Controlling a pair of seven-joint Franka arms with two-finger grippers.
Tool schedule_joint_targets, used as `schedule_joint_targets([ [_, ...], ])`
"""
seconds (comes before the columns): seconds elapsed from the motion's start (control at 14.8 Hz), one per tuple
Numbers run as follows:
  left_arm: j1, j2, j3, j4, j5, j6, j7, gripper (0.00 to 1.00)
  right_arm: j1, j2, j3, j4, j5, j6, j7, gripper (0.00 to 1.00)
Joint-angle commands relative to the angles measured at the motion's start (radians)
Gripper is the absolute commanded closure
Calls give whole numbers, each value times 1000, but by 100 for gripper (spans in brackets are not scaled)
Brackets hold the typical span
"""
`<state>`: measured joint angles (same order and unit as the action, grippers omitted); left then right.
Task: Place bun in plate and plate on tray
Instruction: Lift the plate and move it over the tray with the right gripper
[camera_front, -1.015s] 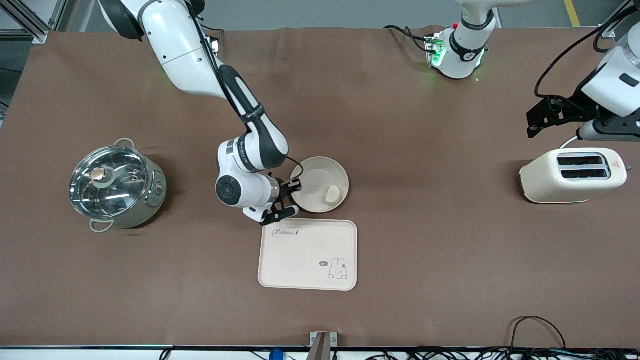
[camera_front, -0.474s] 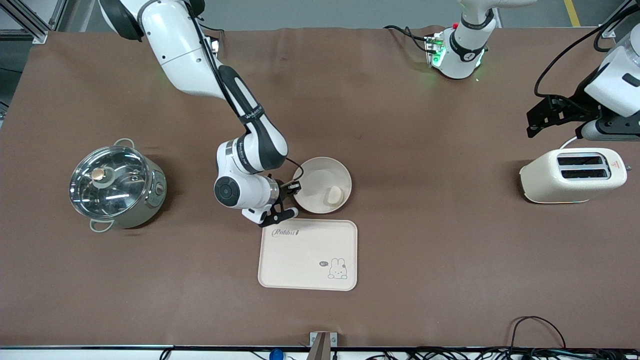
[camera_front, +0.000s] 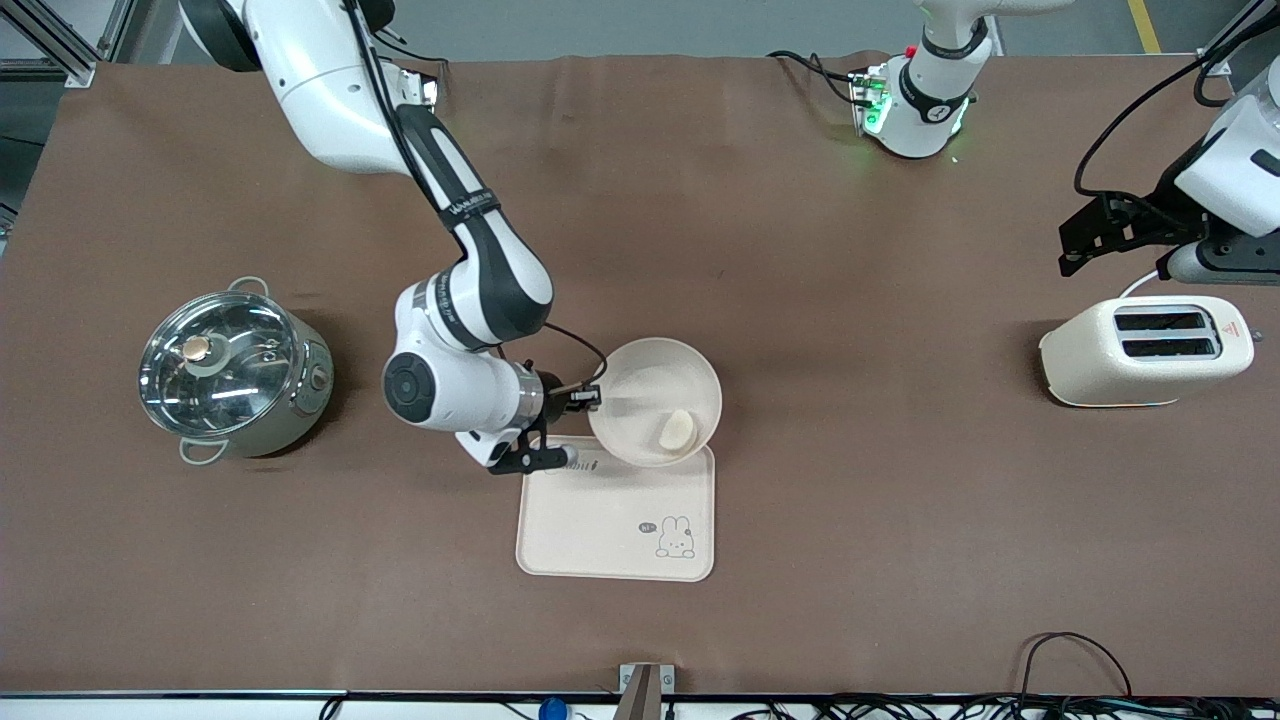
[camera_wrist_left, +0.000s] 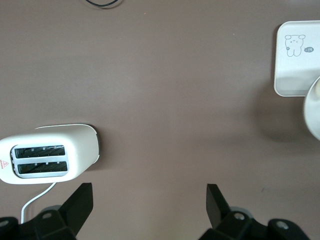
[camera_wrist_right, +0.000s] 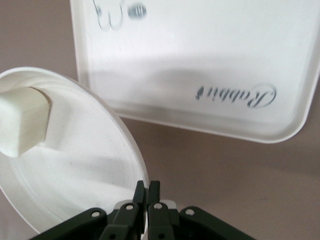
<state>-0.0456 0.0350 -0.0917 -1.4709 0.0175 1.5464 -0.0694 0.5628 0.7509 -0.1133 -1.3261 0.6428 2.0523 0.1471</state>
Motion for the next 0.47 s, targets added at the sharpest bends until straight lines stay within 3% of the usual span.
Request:
schedule_joint_targets([
  [0.0,4,2,6,11,-17,-9,20,0,-44,37,7,86,14,43,58,99],
  [0.41,9,3,6,11,-17,-8,20,0,-83,169,9,185,14,196,80,100],
])
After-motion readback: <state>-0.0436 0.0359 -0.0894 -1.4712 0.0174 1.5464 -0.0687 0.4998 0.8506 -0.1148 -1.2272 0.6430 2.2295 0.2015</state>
